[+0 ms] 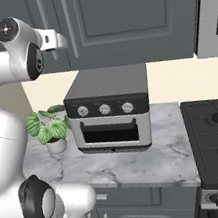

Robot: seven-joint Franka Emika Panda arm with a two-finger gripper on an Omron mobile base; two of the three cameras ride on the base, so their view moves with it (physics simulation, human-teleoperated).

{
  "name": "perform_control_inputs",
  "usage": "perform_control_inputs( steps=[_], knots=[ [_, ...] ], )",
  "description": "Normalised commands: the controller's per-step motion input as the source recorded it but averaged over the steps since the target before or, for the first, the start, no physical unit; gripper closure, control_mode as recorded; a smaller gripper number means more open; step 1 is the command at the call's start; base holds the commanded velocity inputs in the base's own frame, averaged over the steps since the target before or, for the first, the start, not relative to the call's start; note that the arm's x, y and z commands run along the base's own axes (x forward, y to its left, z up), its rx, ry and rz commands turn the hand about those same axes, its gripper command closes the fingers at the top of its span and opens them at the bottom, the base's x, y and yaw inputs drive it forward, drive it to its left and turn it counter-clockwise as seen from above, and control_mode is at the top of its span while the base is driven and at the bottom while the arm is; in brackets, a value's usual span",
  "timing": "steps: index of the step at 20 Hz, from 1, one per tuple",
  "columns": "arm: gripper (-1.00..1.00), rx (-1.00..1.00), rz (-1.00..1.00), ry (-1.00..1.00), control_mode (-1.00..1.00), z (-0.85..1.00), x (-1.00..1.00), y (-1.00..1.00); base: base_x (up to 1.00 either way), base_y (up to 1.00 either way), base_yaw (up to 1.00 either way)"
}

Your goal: Open the cabinet and move the ladle to the pot. Then close the cabinet.

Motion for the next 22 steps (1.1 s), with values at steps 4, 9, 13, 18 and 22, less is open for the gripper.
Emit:
perform_control_inputs(
  steps=[4,9,13,18,22],
  knots=[
    [-1.0,0.0,0.0,-0.02,-1.0,0.0,0.35,0.04,0.0,0.0,0.0],
    [-1.0,0.0,0.0,0.0,-1.0,0.0,0.34,0.0,0.0,0.0,0.0],
    [-1.0,0.0,0.0,0.0,-1.0,0.0,0.37,0.01,0.0,0.0,0.0],
    [-1.0,0.0,0.0,0.0,-1.0,0.0,0.35,0.0,0.0,0.0,0.0],
    [-1.0,0.0,0.0,0.0,-1.0,0.0,0.33,0.0,0.0,0.0,0.0]
  ],
)
